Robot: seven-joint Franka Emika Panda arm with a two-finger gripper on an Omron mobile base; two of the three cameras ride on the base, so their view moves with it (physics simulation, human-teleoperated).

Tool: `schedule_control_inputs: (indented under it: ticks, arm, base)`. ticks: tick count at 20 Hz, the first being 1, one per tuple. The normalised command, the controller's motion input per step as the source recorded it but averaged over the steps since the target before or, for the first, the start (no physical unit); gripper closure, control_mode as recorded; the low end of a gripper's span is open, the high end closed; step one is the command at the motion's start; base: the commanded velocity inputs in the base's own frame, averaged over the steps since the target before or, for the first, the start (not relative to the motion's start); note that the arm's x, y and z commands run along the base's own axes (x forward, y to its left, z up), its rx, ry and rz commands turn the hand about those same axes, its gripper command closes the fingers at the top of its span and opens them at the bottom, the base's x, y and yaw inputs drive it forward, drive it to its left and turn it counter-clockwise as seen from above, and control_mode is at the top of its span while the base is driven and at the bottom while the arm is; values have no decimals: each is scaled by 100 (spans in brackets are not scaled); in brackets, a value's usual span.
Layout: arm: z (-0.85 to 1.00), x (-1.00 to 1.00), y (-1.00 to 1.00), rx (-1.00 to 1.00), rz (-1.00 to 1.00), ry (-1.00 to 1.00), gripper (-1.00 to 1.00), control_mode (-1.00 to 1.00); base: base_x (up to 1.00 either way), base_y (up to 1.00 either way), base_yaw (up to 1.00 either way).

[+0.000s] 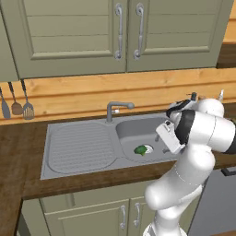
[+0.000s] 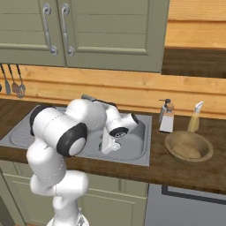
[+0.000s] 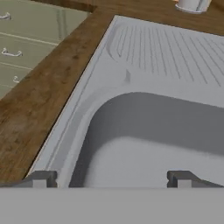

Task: Pick the broccoli from the sink and place it in the bowl. Then pick the bowl and place it in the microwave. Then close the microwave door and press the start button.

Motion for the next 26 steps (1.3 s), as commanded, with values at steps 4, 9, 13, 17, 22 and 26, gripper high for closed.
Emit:
schedule_control_inputs:
  ticks: [4,9,13,17,22,26]
  arm:
    - [-43,20,34,0,14,-19,-100,-100]
    - [-20,13,42,0,8,-14,-100,-100]
    - [-9,33,15,0,1,-5,-100,-100]
    - [-34,38,7,0,0,-10,-100,-100]
    - [-59,11,0,0,1,-12,-100,-100]
    - [-52,25,0,0,2,-14,-100,-100]
  base:
    - [0,0,0]
    - [0,0,0]
    - [0,0,0]
    - [0,0,0]
    - [0,0,0]
    - [0,0,0]
